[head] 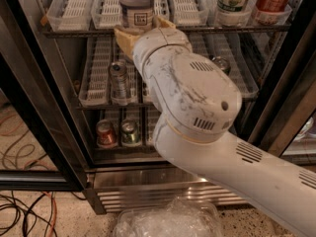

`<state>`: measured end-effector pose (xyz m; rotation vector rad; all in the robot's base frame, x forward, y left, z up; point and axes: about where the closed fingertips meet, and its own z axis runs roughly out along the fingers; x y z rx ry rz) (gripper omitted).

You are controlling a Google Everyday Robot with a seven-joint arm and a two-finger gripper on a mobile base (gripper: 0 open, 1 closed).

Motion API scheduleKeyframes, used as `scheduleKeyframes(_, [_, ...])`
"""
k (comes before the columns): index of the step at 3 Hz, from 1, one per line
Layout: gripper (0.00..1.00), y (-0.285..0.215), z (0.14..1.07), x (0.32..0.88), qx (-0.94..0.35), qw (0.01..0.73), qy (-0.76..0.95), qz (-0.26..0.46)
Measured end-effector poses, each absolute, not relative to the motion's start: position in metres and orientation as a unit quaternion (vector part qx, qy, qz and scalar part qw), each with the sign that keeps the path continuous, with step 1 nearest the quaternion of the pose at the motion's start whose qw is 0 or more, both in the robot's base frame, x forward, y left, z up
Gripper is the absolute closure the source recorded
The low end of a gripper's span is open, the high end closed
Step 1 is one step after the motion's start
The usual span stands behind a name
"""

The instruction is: Pick blue plastic bottle from top shelf of fridge

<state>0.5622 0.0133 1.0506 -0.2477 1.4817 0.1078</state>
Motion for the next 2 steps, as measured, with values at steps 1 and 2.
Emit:
scheduleKeyframes(1, [1.00,0.008,1.041,0.546,-0.118,0.720,0.679,0.083])
scheduleKeyframes(2, [1.00,-0.002,1.035,0.529,-0.118,0.716,0.682,0.094])
